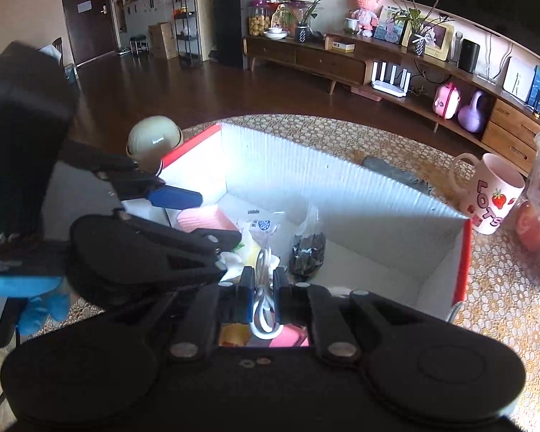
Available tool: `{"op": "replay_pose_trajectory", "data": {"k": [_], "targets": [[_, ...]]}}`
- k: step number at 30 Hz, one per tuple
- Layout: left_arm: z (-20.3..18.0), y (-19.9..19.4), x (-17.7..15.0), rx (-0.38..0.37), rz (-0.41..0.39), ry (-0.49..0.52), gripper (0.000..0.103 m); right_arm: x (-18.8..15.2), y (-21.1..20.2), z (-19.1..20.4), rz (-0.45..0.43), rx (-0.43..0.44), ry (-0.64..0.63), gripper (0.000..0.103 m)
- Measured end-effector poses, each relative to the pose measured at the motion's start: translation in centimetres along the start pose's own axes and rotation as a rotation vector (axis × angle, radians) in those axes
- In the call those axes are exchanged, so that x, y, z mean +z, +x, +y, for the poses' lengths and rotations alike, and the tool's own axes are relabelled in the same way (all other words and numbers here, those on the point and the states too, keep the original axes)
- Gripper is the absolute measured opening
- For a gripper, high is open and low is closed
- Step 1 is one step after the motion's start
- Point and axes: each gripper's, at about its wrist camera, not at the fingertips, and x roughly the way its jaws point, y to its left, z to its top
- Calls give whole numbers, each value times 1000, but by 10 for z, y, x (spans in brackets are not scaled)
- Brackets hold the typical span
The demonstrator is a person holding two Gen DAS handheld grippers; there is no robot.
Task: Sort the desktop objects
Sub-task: 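Carry the pink dustpan and white cable over the red shoebox, then lower both items into the shoebox and open both tools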
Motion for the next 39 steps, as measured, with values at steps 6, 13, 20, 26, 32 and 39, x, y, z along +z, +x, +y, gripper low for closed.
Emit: {"op": "replay_pose_trajectory", "data": {"k": [6,13,20,26,32,39], "targets": [[-1,4,0,3,22,3,43,-4,3,3,12,8,-12,9],[0,-7,-2,14,0,-25,49,-4,-5,0,11,34,-15,21],[-4,-30,-4,27,-43,-48,65,-6,-23,-6,-4,43,3,30],[-10,-55,-8,13,-70,-59,69,-13,-46,-11,-28,50,12,45],[-18,-82,-17,-13,-103,-72,73,-22,-71,-15,-58,70,18,59],[-30,-110,-30,-23,-151,-96,75,-32,-97,-23,-104,86,40,70]]}}
